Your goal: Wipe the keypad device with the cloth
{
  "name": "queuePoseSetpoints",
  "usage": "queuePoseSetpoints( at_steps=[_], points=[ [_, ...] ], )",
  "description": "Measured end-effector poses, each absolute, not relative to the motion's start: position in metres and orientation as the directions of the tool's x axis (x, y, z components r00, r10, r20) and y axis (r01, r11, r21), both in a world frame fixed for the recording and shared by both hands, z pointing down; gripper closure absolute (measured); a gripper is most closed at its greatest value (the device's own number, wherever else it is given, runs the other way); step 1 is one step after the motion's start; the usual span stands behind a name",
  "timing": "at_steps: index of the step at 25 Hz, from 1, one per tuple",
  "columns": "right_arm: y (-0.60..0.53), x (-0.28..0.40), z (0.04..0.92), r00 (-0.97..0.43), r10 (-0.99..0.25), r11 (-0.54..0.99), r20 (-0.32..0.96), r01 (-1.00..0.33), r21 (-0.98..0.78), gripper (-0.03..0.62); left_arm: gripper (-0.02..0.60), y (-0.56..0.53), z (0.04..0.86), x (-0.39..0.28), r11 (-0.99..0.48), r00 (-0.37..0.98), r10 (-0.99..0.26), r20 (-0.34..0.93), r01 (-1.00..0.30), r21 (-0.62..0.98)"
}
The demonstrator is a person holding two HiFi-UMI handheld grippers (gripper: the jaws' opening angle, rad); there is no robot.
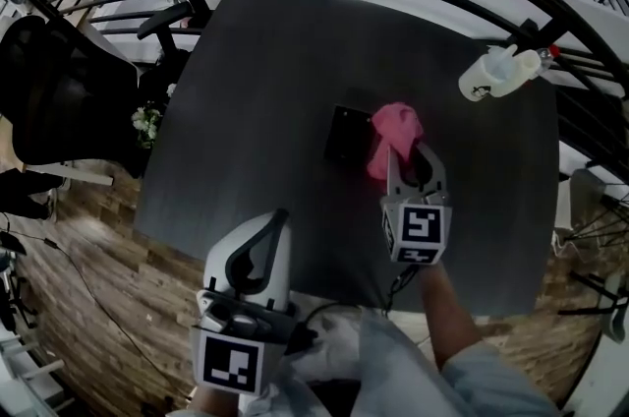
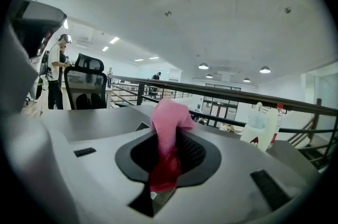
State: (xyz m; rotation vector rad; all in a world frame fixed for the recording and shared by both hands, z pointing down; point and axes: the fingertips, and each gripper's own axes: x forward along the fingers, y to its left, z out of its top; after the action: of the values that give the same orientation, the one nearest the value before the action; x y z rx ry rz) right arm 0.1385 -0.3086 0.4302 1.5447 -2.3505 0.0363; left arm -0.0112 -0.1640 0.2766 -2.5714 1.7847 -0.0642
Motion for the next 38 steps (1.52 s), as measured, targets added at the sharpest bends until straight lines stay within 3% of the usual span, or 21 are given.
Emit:
queuePoseSetpoints(
  at_steps=[14,25,38],
  points=[
    [-0.300,0.059,0.483,-0.533,-0.764,0.613,0.363,-0.775,0.155,0.523,0.577,-0.168,0.286,-0.028,-0.311,0.309,-0.950,0.050,-0.950,-0.035],
    [-0.260,0.044,0.527,-0.574,-0.654,0.699,0.493,-0.708,0.103,0.523,0.577,-0.170,0.286,-0.034,-0.299,0.297,-0.954,0.051,-0.954,-0.032],
    [-0.284,0.054,0.426,-0.562,-0.774,0.632,0.292,-0.721,0.284,0.523,0.577,-0.173,0.277,-0.031,-0.303,0.303,-0.953,0.022,-0.952,-0.031]
  ],
)
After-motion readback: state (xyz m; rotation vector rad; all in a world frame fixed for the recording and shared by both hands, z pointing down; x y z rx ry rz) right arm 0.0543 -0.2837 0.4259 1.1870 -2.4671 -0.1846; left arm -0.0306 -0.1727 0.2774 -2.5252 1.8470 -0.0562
